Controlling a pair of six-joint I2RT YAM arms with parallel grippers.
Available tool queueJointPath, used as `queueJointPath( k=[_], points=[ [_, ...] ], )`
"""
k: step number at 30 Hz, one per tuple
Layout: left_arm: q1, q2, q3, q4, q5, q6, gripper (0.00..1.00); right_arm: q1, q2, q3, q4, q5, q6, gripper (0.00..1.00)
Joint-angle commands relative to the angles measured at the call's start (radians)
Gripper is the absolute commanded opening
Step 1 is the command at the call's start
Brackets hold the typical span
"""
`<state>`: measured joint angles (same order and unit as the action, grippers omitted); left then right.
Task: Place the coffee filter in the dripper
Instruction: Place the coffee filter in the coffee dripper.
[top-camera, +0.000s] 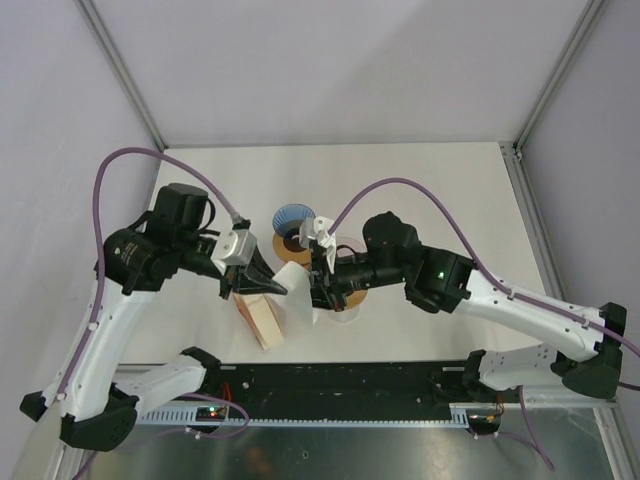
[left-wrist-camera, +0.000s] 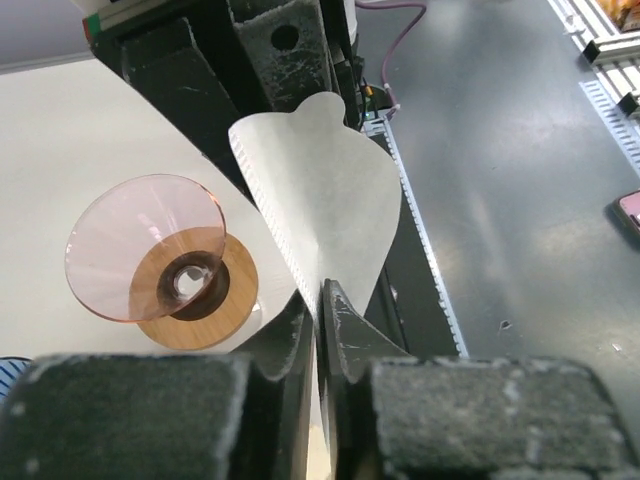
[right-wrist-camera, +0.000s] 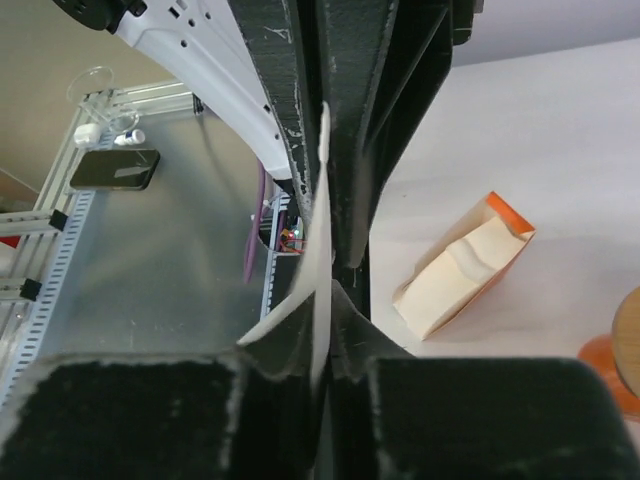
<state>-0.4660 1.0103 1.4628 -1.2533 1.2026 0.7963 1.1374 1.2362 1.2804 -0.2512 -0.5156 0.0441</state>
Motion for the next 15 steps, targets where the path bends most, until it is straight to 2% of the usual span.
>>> queueJointPath(
  k=[1, 3, 6, 9, 12, 15],
  points=[
    [-0.008, 0.008, 0.035, 0.022, -0.05, -0.001, 0.21, -0.002, -0.031, -0.015, 0.051, 0.011, 0.03, 0.04],
    [-0.008, 0.006, 0.031, 0.047, -0.088, -0.029, 0.35, -0.004, -0.048, -0.024, 0.05, 0.061, 0.042, 0.02],
    [-0.008, 0.004, 0.025, 0.115, -0.165, -0.119, 0.5, 0.001, -0.073, -0.027, 0.038, 0.211, 0.065, 0.0],
    [-0.008, 0.004, 0.03, 0.244, -0.37, -0.29, 0.61, 0.005, -0.094, -0.027, 0.014, 0.466, 0.113, 0.0],
    [-0.008, 0.011, 0.051, 0.341, -0.643, -0.43, 0.66, 0.009, -0.106, -0.026, -0.005, 0.705, 0.168, 0.0],
    [-0.008, 0.028, 0.083, 0.412, -0.838, -0.533, 0.67, 0.014, -0.104, -0.023, 0.026, 0.921, 0.204, 0.0]
  ],
)
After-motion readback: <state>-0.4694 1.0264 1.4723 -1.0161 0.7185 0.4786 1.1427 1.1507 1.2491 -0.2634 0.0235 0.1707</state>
